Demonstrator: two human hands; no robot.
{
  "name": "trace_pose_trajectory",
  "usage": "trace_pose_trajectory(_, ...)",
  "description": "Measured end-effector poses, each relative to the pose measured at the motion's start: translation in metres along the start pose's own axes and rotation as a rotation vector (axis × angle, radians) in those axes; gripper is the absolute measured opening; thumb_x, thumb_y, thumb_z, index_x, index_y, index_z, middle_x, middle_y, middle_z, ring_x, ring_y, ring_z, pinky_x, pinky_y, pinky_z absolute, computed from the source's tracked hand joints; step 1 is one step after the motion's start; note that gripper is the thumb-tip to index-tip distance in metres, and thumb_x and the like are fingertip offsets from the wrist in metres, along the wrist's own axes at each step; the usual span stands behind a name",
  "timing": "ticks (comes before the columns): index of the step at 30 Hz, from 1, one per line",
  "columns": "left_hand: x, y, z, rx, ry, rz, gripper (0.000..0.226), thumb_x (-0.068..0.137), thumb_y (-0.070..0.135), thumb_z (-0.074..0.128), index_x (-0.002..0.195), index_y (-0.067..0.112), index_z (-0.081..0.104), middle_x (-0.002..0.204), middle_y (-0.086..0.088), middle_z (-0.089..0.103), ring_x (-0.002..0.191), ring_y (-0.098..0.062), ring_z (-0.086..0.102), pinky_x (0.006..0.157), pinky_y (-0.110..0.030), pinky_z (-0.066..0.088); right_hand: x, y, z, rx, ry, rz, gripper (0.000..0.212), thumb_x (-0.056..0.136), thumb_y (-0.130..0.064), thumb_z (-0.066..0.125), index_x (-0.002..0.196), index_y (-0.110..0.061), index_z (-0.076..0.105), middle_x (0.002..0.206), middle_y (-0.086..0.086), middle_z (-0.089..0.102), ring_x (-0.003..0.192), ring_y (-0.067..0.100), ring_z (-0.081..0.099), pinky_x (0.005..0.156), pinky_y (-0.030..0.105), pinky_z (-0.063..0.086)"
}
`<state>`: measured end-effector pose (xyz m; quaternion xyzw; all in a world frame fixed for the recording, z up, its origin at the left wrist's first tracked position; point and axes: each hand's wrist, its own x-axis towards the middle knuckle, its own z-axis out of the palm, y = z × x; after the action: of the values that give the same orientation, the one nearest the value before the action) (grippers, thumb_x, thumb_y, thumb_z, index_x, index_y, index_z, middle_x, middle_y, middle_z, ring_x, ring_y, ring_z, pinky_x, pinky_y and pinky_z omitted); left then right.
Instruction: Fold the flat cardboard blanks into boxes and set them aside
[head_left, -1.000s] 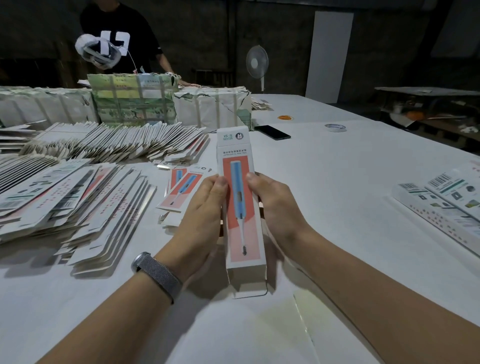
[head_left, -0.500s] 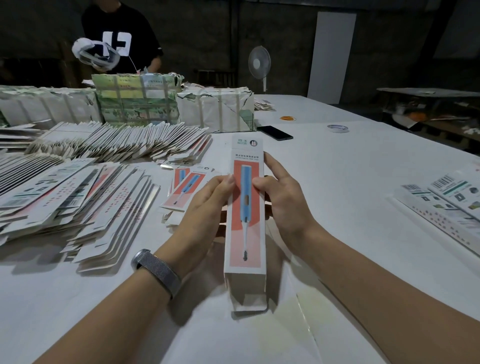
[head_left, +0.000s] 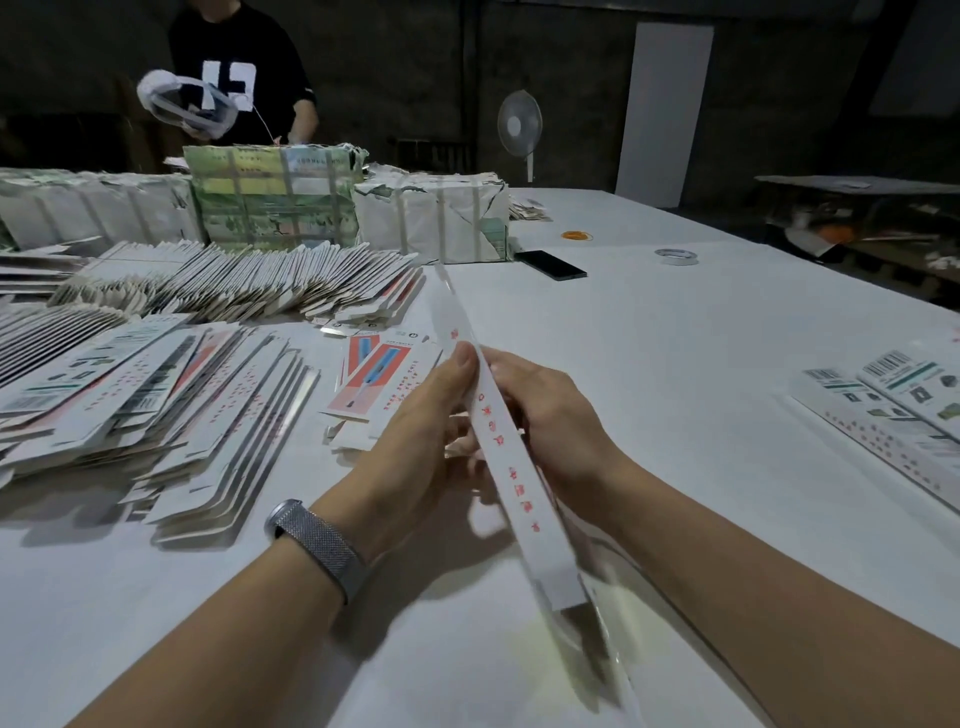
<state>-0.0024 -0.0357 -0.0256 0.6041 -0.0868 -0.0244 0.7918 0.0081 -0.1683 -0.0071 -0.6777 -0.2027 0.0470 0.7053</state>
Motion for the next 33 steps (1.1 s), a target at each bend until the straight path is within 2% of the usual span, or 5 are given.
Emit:
trace_pose_trajectory(3,0.003,0.002,-0.004,-0.002,0.05,-0.022,0.047,0.078,0.067,0.064,0.101,0.027,0.075,0.088,-0.004,0.073,0.081,-0.02,0.074,0.072,-0.043,0.061,-0.002,-0.005,0.001,-0.156,0.042,-0.069,0.035,0.107,-0.025,0.046,0.084,-0.028,0.073,0.077,-0.007,0.069,0.066,0.009,0.064,0.057,0.022,0.053)
trace_pose_trajectory(7,0.002,0.009,-0.003,-0.01,0.094,-0.012,0.063,0.083,0.058,0.06,0.126,0.012,0.065,0.107,-0.012,0.075,0.09,-0.026,0.076,0.077,-0.049,0.062,0.001,-0.005,-0.005,-0.144,0.133,-0.111,0.019,0.102,-0.03,0.055,0.12,-0.029,0.062,0.092,0.0,0.066,0.071,0.005,0.067,0.056,0.022,0.052)
trace_pose_trajectory(15,0.001,0.009,-0.007,0.027,0.13,0.032,0.028,0.101,0.04,0.054,0.104,0.014,0.064,0.075,-0.006,0.073,0.064,-0.026,0.074,0.047,-0.031,0.055,0.002,-0.003,-0.01,-0.12,-0.007,-0.027,0.047,0.086,-0.033,0.073,0.131,-0.032,0.058,0.103,0.001,0.061,0.082,0.009,0.069,0.066,0.02,0.054)
trace_pose_trajectory(26,0.003,0.011,-0.017,0.138,0.124,0.074,0.026,0.108,0.036,0.042,0.127,0.028,0.057,0.085,-0.006,0.073,0.073,-0.028,0.073,0.068,-0.046,0.061,-0.001,0.006,-0.003,0.1,-0.003,0.024,0.035,0.102,-0.019,0.055,0.127,-0.043,0.052,0.093,-0.004,0.074,0.084,0.017,0.073,0.067,0.036,0.061)
trace_pose_trajectory(33,0.0,0.011,-0.006,0.071,0.039,0.17,0.037,0.11,0.029,0.034,0.138,0.044,0.053,0.112,0.005,0.076,0.086,-0.018,0.075,0.063,-0.034,0.06,-0.001,0.007,0.001,-0.026,0.037,-0.055,0.039,0.107,-0.022,0.044,0.132,-0.052,0.043,0.086,-0.019,0.072,0.079,0.003,0.071,0.062,0.018,0.054)
